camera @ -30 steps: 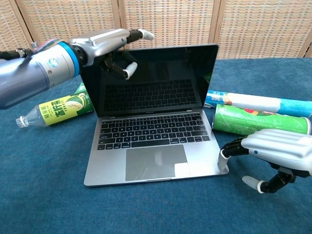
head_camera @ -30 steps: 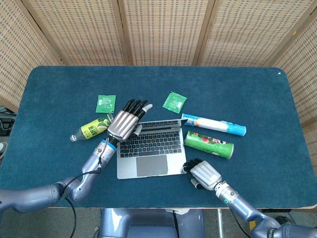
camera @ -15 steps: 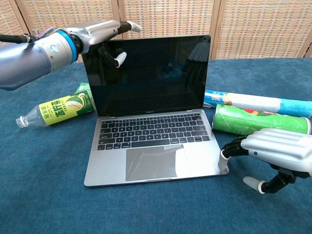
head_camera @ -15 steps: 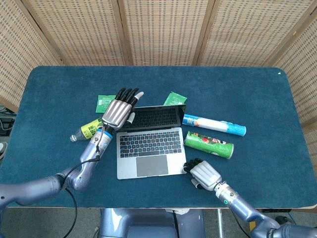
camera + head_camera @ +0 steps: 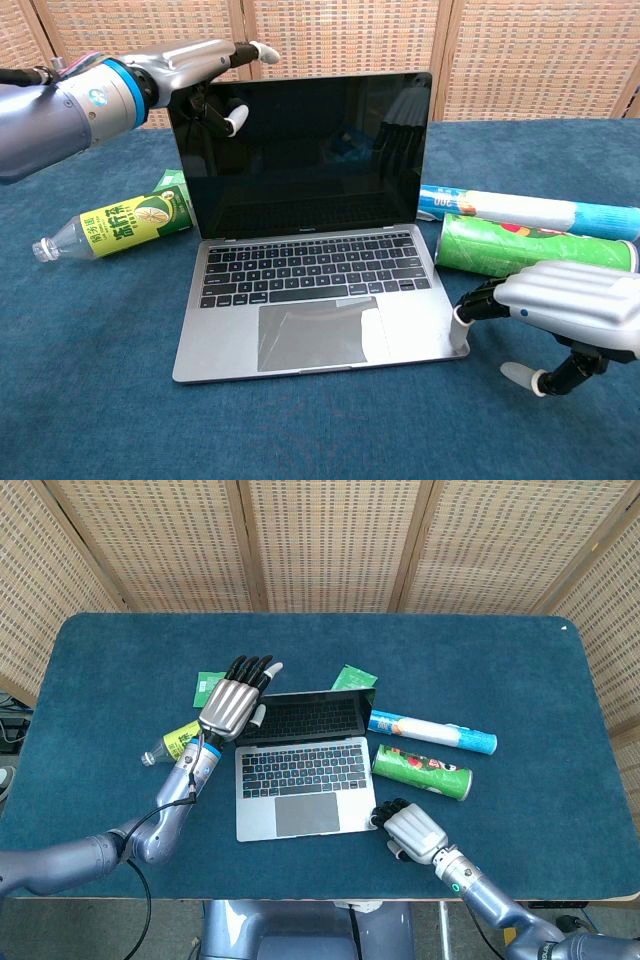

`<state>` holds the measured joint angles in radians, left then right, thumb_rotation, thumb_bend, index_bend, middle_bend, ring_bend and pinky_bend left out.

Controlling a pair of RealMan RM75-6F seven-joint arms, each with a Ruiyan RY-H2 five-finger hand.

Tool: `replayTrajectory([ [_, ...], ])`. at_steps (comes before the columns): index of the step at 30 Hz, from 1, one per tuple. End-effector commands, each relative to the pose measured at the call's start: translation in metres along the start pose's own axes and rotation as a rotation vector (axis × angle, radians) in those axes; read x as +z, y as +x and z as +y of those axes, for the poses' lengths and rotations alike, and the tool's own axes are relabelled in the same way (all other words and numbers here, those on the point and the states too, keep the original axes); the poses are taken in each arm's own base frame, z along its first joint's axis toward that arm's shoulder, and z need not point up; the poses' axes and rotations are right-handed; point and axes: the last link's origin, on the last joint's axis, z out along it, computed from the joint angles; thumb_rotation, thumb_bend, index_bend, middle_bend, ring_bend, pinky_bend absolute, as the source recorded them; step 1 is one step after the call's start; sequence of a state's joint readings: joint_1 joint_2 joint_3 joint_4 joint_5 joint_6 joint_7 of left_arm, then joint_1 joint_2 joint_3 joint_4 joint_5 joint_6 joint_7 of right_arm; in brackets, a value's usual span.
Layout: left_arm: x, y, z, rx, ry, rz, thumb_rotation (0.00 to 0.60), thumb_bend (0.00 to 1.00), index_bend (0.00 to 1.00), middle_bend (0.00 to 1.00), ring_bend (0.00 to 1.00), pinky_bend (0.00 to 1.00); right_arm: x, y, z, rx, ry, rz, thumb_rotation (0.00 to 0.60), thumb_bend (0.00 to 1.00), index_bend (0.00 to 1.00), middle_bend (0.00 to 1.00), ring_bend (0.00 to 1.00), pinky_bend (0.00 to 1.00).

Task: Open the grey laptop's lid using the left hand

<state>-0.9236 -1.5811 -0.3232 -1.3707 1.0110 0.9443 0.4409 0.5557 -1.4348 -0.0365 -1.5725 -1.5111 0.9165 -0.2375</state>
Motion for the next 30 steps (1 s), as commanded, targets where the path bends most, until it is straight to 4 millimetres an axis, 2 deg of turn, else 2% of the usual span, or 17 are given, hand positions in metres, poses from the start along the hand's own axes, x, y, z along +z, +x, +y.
replayTrajectory([
  [1,-0.011,0.006,0.001,-0.023,-0.03,0.014,0.6,0.58,0.0,0.0,0.0,0.0,0.0,0.011,-0.004,0.017,0.021,0.067,0.6,0.64,0.35,0.34,0.25,0.28],
  [4,-0.024,0.018,0.001,-0.027,-0.069,0.049,0.6,0.58,0.0,0.0,0.0,0.0,-0.002,0.03,-0.007,0.015,0.075,0.192,0.6,0.64,0.36,0.35,0.25,0.29],
  [6,-0.041,0.042,-0.001,-0.038,-0.107,0.115,0.6,0.58,0.0,0.0,0.0,0.0,-0.015,0.06,-0.009,0.038,0.129,0.349,0.6,0.64,0.36,0.35,0.25,0.29],
  [7,-0.047,0.048,-0.002,-0.039,-0.118,0.125,0.6,0.58,0.0,0.0,0.0,0.0,-0.02,0.066,-0.008,0.04,0.141,0.376,0.6,0.63,0.36,0.35,0.25,0.29],
  [10,-0.059,0.064,-0.006,-0.035,-0.133,0.154,0.6,0.58,0.0,0.0,0.0,0.0,-0.032,0.082,-0.002,0.031,0.143,0.44,0.6,0.61,0.36,0.35,0.25,0.29],
  [13,-0.077,0.082,-0.017,-0.035,-0.126,0.199,0.6,0.57,0.0,0.0,0.0,0.0,-0.051,0.099,0.015,0.007,0.105,0.518,0.6,0.6,0.36,0.34,0.25,0.29],
  [14,-0.083,0.086,-0.022,-0.034,-0.116,0.21,0.6,0.5,0.0,0.0,0.0,0.0,-0.057,0.103,0.022,-0.001,0.087,0.539,0.6,0.6,0.36,0.34,0.25,0.29],
  [15,-0.095,0.092,-0.036,-0.026,-0.08,0.229,0.6,0.39,0.0,0.0,0.0,0.0,-0.07,0.11,0.037,-0.01,0.038,0.583,0.6,0.6,0.36,0.34,0.25,0.29],
  [16,-0.101,0.093,-0.041,-0.024,-0.069,0.233,0.6,0.3,0.0,0.0,0.0,0.0,-0.075,0.111,0.041,-0.009,0.027,0.595,0.6,0.59,0.36,0.33,0.25,0.29],
  [17,-0.107,0.094,-0.046,-0.025,-0.053,0.237,0.6,0.16,0.0,0.0,0.0,0.0,-0.081,0.112,0.047,-0.009,0.013,0.607,0.6,0.57,0.36,0.33,0.25,0.29],
  [18,-0.116,0.094,-0.055,-0.035,-0.025,0.244,0.6,0.06,0.0,0.0,0.0,0.0,-0.088,0.113,0.055,-0.008,-0.009,0.626,0.6,0.53,0.35,0.32,0.24,0.27],
  [19,-0.126,0.094,-0.063,-0.047,0.007,0.251,0.6,0.02,0.0,0.0,0.0,0.0,-0.096,0.113,0.063,-0.008,-0.031,0.644,0.6,0.44,0.33,0.3,0.21,0.23],
  [20,-0.133,0.093,-0.069,-0.054,0.029,0.256,0.6,0.0,0.0,0.0,0.0,0.0,-0.101,0.113,0.068,-0.008,-0.046,0.656,0.6,0.37,0.31,0.28,0.19,0.19],
  [22,-0.155,0.088,-0.086,-0.072,0.097,0.259,0.599,0.0,0.0,0.0,0.0,0.0,-0.116,0.109,0.082,0.004,-0.09,0.674,0.6,0.14,0.24,0.18,0.07,0.05],
  [24,-0.18,0.08,-0.101,-0.076,0.165,0.241,0.599,0.0,0.0,0.0,0.0,0.0,-0.13,0.103,0.094,0.011,-0.146,0.673,0.6,0.02,0.17,0.09,0.01,0.0],
  [27,-0.208,0.07,-0.113,-0.071,0.221,0.215,0.6,0.0,0.0,0.0,0.0,0.0,-0.146,0.094,0.104,0.016,-0.22,0.663,0.6,0.0,0.09,0.01,0.0,0.0],
  [30,-0.243,0.056,-0.126,-0.06,0.288,0.18,0.6,0.0,0.0,0.0,0.0,0.0,-0.164,0.082,0.109,0.025,-0.3,0.639,0.6,0.0,0.03,0.0,0.0,0.0],
])
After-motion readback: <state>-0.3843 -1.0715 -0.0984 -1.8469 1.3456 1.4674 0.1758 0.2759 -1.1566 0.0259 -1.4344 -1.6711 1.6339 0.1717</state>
